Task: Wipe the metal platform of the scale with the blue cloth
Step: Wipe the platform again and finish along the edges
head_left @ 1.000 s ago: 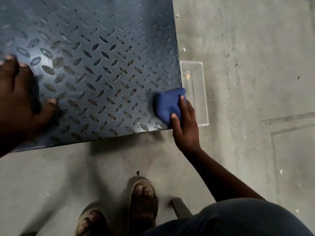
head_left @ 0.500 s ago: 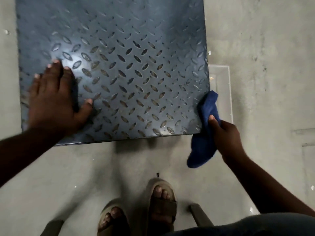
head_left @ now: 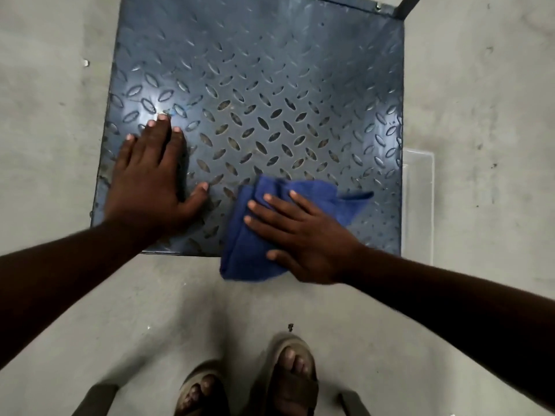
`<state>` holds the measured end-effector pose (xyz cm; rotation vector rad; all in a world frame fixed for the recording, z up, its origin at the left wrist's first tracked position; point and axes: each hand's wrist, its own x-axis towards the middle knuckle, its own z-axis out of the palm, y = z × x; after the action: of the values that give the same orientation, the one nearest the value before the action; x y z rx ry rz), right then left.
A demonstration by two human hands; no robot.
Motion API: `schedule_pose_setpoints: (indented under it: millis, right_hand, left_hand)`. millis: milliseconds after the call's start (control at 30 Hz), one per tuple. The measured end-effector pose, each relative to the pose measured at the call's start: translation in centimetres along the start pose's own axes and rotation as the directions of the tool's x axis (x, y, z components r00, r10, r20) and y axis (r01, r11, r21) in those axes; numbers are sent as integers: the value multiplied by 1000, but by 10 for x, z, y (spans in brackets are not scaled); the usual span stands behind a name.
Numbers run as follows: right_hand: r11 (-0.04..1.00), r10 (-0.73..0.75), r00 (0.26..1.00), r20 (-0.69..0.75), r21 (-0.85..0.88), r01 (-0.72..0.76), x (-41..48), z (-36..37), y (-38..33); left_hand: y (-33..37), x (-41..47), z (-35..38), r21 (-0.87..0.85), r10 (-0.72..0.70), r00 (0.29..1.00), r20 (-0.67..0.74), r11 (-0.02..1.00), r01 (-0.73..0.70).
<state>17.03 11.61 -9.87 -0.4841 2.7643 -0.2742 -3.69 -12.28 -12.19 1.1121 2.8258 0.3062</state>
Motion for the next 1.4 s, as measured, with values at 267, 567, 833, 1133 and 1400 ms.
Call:
schedule_pose_setpoints:
  millis: [267,567,833,1133,1400]
  right_hand:
    - [876,466,856,-224,-16,-482,78,-30,54]
    - [652,747,613,-258,106,-751,138,-44,15]
    - [836,514,811,-278,-47,-546,194,-58,21]
    - [945,280,925,-257,-94,-312,223,-68,17]
    - [971,205,903,-377,-38,-236,207,-63,7]
  left_hand:
    - [4,-3,-10,24,-37,997,-74,999,39]
    - [-29,-49,-17,11,57,997,-57,998,-57]
    - [-32,-48,-15,-63,-10,999,-47,998,7]
    - [-34,-47,-15,-49,-17,999,-34,999,15]
    - [-35,-46,-14,-30,-16,1000,17,999,16]
